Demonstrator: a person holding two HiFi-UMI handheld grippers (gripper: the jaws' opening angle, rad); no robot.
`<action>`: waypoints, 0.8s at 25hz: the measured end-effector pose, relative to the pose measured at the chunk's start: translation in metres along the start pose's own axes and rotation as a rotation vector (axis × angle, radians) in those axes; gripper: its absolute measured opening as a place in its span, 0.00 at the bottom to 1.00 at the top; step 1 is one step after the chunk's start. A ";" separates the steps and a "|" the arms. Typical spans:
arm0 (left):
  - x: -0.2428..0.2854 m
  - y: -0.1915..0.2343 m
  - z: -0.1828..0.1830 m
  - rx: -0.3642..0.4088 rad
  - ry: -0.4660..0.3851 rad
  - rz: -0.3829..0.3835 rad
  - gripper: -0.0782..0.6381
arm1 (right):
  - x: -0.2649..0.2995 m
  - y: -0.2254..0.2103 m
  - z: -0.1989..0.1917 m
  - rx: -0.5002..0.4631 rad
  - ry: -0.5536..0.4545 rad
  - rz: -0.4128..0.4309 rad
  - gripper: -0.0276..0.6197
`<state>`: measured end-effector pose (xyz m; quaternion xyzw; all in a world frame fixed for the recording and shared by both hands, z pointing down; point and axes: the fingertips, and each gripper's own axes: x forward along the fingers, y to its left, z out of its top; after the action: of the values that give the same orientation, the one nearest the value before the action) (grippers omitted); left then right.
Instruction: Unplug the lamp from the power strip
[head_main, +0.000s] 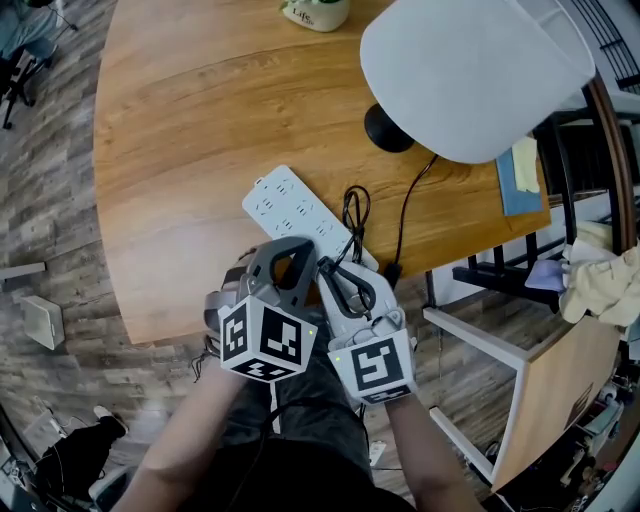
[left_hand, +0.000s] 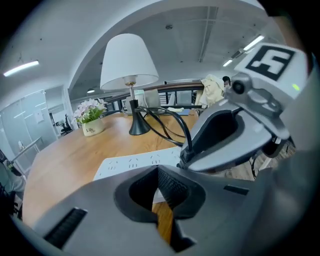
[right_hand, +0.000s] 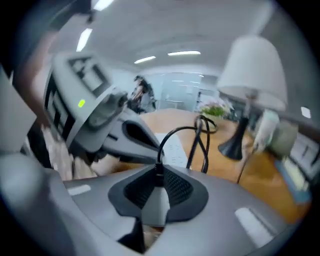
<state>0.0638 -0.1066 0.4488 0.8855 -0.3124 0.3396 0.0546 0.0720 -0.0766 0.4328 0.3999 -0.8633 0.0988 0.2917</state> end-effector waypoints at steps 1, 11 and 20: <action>0.000 0.000 0.000 -0.005 0.000 -0.002 0.10 | 0.000 -0.004 0.001 0.119 -0.023 0.028 0.14; 0.000 -0.001 0.002 -0.006 -0.001 -0.001 0.10 | -0.004 -0.004 0.003 0.054 -0.042 0.005 0.14; 0.001 -0.001 0.002 -0.007 0.011 0.006 0.10 | -0.006 0.003 0.006 -0.165 0.023 -0.041 0.14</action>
<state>0.0665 -0.1069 0.4480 0.8824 -0.3162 0.3435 0.0584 0.0705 -0.0733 0.4243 0.3908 -0.8567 0.0262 0.3356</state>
